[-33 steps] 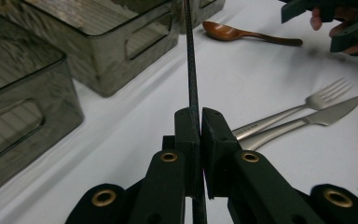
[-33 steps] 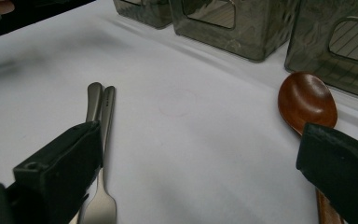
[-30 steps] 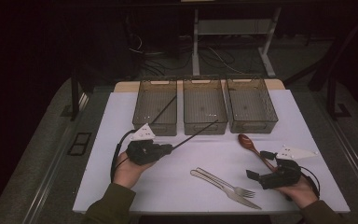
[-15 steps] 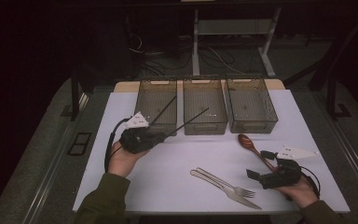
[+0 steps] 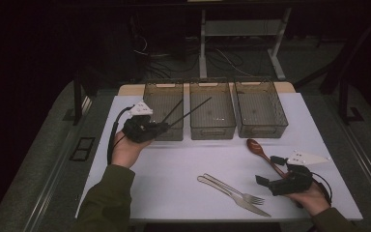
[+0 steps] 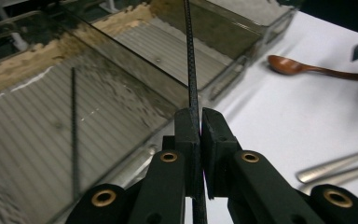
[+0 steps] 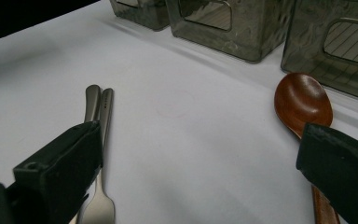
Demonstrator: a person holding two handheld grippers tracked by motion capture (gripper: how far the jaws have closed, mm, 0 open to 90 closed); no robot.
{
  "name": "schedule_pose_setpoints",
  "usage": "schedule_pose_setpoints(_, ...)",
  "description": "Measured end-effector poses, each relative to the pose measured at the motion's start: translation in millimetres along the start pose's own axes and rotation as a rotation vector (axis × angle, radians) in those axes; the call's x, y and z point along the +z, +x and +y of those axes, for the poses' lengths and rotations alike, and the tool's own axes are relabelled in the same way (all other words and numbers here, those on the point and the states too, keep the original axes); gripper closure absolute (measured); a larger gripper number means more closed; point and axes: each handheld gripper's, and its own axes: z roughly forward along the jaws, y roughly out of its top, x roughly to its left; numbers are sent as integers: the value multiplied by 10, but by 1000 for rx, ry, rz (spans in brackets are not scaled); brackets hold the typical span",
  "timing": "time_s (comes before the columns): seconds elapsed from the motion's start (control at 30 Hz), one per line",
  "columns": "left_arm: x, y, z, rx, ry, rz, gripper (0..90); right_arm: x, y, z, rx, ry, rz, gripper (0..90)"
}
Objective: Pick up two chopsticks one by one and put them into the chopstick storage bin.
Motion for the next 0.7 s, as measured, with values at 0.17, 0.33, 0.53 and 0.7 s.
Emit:
schedule_pose_setpoints(0.17, 16, 141, 88, -30, 4, 37, 854, -2, -7, 0, -5, -5, -3, 10)
schedule_pose_setpoints(0.33, 26, 276, 139, -60, 21, 86, 854, -5, -8, 1, -5, -7, -2, 10)
schedule_pose_setpoints(0.53, 22, 431, 151, -94, 42, 138, 853, -9, -8, 2, -2, -8, -3, 10)
schedule_pose_setpoints(0.7, 17, 558, 138, -112, 88, 200, 854, -10, -13, 2, -1, -10, -3, 10)
